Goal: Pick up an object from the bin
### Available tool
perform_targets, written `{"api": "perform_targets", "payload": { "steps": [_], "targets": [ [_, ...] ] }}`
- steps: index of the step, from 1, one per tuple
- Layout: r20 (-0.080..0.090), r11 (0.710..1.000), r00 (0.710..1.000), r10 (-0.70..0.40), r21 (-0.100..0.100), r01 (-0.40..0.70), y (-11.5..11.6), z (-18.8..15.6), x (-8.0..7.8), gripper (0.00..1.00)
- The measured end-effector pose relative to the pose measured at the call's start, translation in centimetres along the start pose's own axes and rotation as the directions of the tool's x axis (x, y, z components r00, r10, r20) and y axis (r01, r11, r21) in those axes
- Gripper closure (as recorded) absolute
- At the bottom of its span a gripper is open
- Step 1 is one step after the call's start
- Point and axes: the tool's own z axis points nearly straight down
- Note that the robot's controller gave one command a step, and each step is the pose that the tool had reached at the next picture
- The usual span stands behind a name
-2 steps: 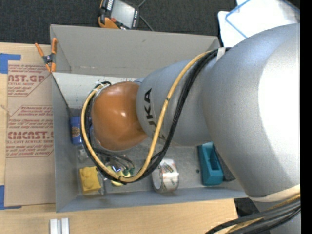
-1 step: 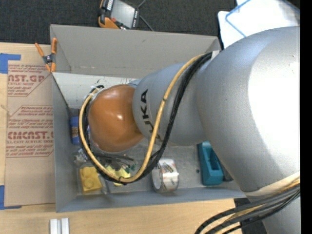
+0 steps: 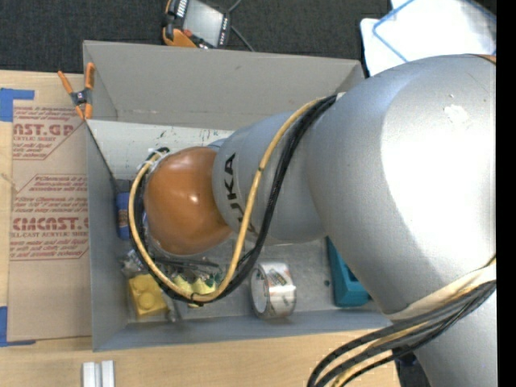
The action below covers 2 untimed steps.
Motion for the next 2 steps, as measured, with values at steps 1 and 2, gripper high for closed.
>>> {"api": "perform_targets", "payload": {
  "steps": [1, 2],
  "targets": [
    [0.007, 0.957, 0.957, -0.291, 0.003, 0.291, 0.58, -0.05, 0.58, 1.0],
    [0.007, 0.957, 0.957, -0.29, 0.003, 0.29, 0.57, -0.05, 0.58, 1.0]
  ]
}}
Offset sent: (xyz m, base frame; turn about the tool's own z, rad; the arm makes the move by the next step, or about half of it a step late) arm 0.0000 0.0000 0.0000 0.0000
